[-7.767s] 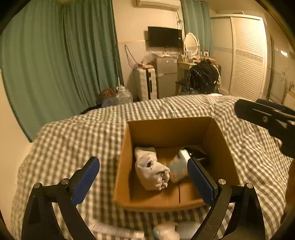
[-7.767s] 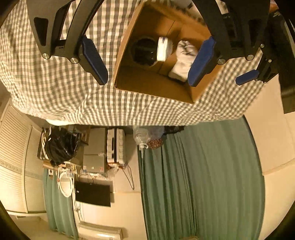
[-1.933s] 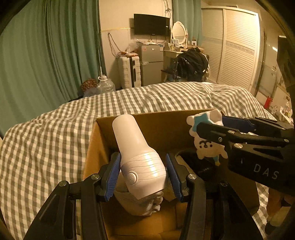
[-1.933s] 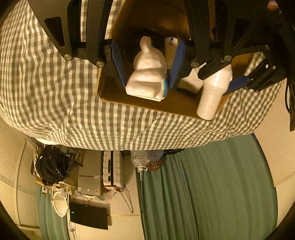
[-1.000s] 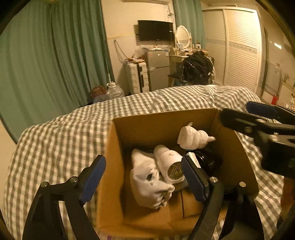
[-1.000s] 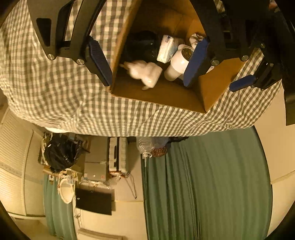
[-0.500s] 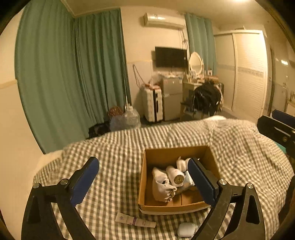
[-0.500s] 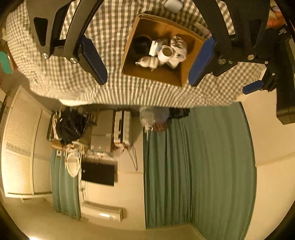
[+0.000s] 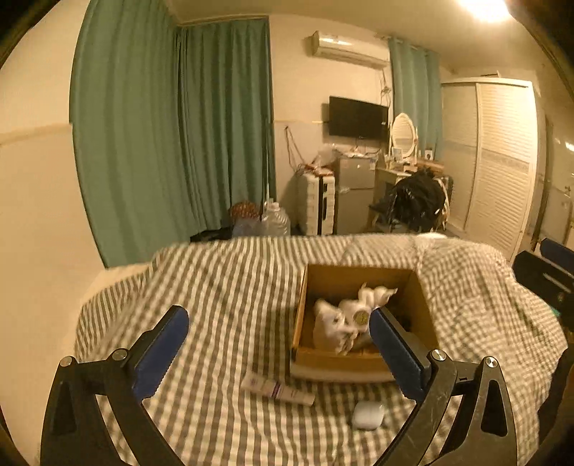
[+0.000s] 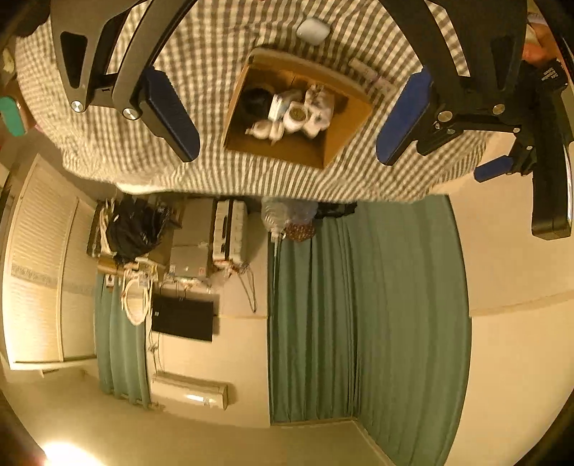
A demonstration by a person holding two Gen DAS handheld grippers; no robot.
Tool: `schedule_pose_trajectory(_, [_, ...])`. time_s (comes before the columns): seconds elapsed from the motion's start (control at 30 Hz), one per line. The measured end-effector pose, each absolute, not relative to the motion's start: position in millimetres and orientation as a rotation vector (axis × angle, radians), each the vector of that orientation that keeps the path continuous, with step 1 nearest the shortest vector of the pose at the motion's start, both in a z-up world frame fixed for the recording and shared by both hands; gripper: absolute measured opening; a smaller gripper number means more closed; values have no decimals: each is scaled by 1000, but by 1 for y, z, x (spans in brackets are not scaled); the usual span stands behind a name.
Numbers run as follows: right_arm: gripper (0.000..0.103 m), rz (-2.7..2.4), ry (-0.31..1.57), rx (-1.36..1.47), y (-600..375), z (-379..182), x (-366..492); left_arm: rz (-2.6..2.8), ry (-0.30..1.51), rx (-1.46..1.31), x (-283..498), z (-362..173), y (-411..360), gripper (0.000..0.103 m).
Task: Organize objects
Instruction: 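Withdraw both tools from the box toward the toothpaste and case, then grasp the white earbud case with the right tool while the left tool grasps the toothpaste tube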
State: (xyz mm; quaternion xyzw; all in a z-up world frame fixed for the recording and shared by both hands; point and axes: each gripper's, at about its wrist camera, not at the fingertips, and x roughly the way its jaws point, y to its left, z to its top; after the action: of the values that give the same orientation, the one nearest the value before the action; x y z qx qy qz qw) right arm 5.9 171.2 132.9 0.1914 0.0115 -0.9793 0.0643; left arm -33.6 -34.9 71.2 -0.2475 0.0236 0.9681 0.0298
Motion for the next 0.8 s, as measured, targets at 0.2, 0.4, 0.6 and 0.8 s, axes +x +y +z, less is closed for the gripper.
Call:
schedule_pose_trajectory(0.2, [99, -2901, 2, 792, 170, 66, -19, 2983, 158, -968, -49, 2, -30, 103])
schedule_pose_trajectory(0.4, [99, -2851, -7, 956, 169, 6, -40, 2948, 323, -1140, -62, -55, -24, 103])
schedule_pose_trajectory(0.6, [99, -2806, 35, 1105, 162, -50, -54, 2911, 310, -1234, -68, -73, -32, 103])
schedule_pose_trajectory(0.8, [99, -2727, 114, 1256, 151, -93, -67, 2911, 341, -1304, -75, -83, -34, 103])
